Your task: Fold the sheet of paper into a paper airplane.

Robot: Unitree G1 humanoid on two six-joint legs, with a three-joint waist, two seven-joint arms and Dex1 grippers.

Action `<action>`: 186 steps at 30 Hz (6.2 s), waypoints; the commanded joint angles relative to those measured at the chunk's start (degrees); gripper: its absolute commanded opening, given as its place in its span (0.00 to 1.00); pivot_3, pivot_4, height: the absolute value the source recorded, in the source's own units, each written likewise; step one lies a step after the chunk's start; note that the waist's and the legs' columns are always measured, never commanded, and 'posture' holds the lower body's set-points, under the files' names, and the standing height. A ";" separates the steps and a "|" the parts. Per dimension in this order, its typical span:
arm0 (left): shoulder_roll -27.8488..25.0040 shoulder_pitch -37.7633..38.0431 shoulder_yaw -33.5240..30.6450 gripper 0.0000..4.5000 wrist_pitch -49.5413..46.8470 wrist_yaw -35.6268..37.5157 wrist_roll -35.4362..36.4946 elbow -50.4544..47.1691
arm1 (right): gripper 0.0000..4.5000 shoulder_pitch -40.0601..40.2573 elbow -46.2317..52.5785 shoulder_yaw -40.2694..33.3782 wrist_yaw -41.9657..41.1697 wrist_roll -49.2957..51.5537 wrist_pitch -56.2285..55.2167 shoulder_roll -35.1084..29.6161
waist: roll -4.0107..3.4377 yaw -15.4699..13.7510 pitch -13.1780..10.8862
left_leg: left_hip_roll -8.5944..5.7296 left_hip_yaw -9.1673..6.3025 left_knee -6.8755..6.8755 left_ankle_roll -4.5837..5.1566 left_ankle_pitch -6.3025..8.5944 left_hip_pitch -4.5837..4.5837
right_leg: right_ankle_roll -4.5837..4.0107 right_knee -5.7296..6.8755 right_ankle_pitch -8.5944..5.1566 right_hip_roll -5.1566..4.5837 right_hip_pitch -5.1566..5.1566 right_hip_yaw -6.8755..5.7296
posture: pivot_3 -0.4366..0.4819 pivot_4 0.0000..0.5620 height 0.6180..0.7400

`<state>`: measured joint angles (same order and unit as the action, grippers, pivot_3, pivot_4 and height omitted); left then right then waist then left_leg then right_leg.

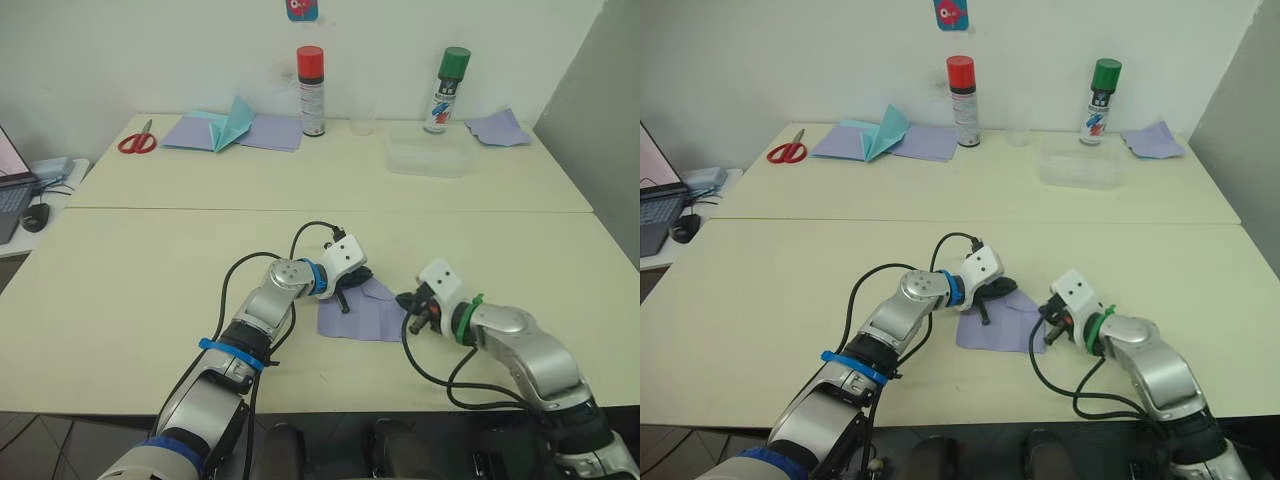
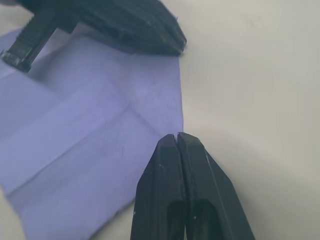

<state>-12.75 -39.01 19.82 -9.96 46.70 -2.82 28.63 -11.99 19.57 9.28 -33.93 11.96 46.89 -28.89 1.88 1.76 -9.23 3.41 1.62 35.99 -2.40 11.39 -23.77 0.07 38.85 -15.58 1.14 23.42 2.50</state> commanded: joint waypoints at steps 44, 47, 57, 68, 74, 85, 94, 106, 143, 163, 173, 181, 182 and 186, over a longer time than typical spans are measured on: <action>1.47 -1.85 1.24 0.00 -0.18 -6.07 -6.89 8.17 | 0.01 -2.47 -4.70 4.60 4.24 -2.48 -1.21 5.61 | 0.11 0.00 0.06 | -0.10 -0.04 0.02 0.00 0.00 0.02 | 0.05 -0.04 0.03 -0.10 -0.05 -0.03 | 0.48 0.27 1.00; -0.20 -2.60 0.50 0.00 0.15 -7.48 -7.23 9.41 | 0.01 -2.54 -4.73 4.60 4.24 -2.46 -1.11 5.62 | 0.14 0.37 0.09 | -0.03 0.00 0.02 0.00 0.00 0.14 | 0.08 -0.04 0.05 -0.07 -0.10 0.00 | 0.48 0.27 1.00; -5.33 1.49 -10.31 0.00 3.03 -7.87 2.71 -2.63 | 0.01 -4.12 -7.04 5.44 4.39 -2.57 -2.15 6.93 | 0.16 1.59 0.07 | 0.25 0.02 -0.17 0.00 0.00 0.44 | 0.02 0.09 0.01 0.16 -0.14 0.07 | 0.48 0.27 1.00; -7.81 10.95 -15.63 0.00 -5.72 -6.19 9.57 -19.01 | 0.01 -7.33 -10.50 7.02 3.11 -2.91 -4.60 8.20 | 0.19 1.28 0.06 | 0.14 0.15 -0.16 -0.01 0.00 0.30 | -0.01 0.01 -0.01 -0.06 -0.11 0.11 | 0.48 0.27 1.00; -6.43 15.04 -22.42 0.12 -19.00 -6.39 20.74 -26.12 | 0.00 -8.24 -11.96 7.58 2.90 -3.49 -5.40 9.15 | 0.20 1.50 0.05 | 0.24 0.08 -0.16 -0.01 0.00 0.33 | -0.02 0.04 -0.01 -0.05 -0.09 0.06 | 0.48 0.27 1.00; -6.20 17.47 -22.10 0.72 -27.37 -6.59 26.90 -29.84 | 0.00 -7.90 -11.67 8.03 2.02 -4.16 -5.30 9.78 | 0.23 1.48 0.03 | 0.16 0.11 -0.17 -0.01 0.00 0.33 | -0.03 0.03 -0.02 -0.05 -0.09 0.10 | 0.48 0.27 1.00; -4.89 16.28 -19.80 0.54 -19.71 -7.28 23.74 -26.96 | 0.00 -7.67 -11.27 7.91 2.33 -4.47 -5.10 10.10 | 0.29 1.49 0.00 | 0.21 0.09 -0.19 -0.01 0.00 0.32 | -0.08 0.03 -0.05 -0.06 -0.05 0.10 | 0.48 0.27 1.00; -5.97 16.11 -16.79 0.01 -16.92 -6.66 20.56 -25.22 | 0.00 -6.88 -10.23 7.18 2.83 -4.22 -4.51 10.75 | 0.30 1.47 -0.01 | 0.19 0.11 -0.21 -0.01 0.00 0.32 | -0.08 0.02 -0.05 -0.10 -0.04 0.11 | 0.48 0.27 1.00; -11.26 14.74 -1.82 0.01 -8.02 2.80 5.45 -22.01 | 0.00 -8.58 -11.26 6.32 2.75 -4.16 -4.88 11.29 | 0.34 1.41 -0.06 | 0.20 0.10 -0.31 -0.01 0.00 0.32 | -0.18 0.00 -0.11 -0.19 0.01 0.11 | 0.48 0.27 1.00; -12.20 14.59 -1.41 0.01 -6.27 4.08 4.42 -20.37 | 0.00 -18.08 -25.33 4.45 3.02 -4.59 -11.73 16.66 | 0.33 1.11 -0.22 | 0.15 0.08 -0.28 -0.01 0.00 -0.01 | -0.13 -0.03 -0.08 -0.19 0.20 0.03 | 0.48 0.27 1.00; -12.97 15.52 -2.00 0.01 -6.18 3.55 4.44 -21.88 | 0.00 -15.96 -24.34 6.66 1.10 -4.73 -11.08 15.90 | 0.33 1.11 -0.21 | 0.16 0.06 -0.28 0.00 0.00 -0.01 | -0.13 -0.01 -0.08 -0.18 0.19 0.04 | 0.48 0.27 1.00; -16.98 17.75 -7.17 0.19 -8.28 6.27 9.65 -30.86 | 0.00 -14.35 -24.56 7.46 1.14 -5.56 -11.88 16.03 | 0.35 1.54 -0.23 | 0.17 0.06 -0.30 -0.01 0.00 -0.01 | -0.15 -0.01 -0.09 -0.18 0.22 0.05 | 0.48 0.27 1.00; -18.60 18.42 -8.54 0.27 -8.89 6.60 10.33 -32.12 | 0.00 -14.29 -24.69 7.49 1.19 -5.62 -12.08 16.08 | 0.35 1.57 -0.25 | 0.19 0.08 -0.32 -0.01 0.01 -0.02 | -0.16 -0.01 -0.09 -0.17 0.26 0.07 | 0.48 0.27 1.00; -22.03 19.88 -13.83 0.53 -10.35 6.99 13.68 -32.89 | 0.00 -14.09 -24.50 7.74 0.89 -6.02 -12.82 15.91 | 0.31 1.42 -0.29 | 0.22 -0.03 -0.36 -0.01 0.00 -0.04 | -0.26 0.05 -0.15 -0.17 0.33 0.06 | 0.48 0.27 1.00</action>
<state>-34.71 -19.07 8.36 -19.92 53.34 8.39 -2.11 -27.29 -4.28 15.89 -32.60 6.52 33.74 -12.73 2.19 3.18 -9.52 3.63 1.60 35.63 -2.41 11.39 -23.81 -0.19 38.91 -15.73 0.97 23.74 2.56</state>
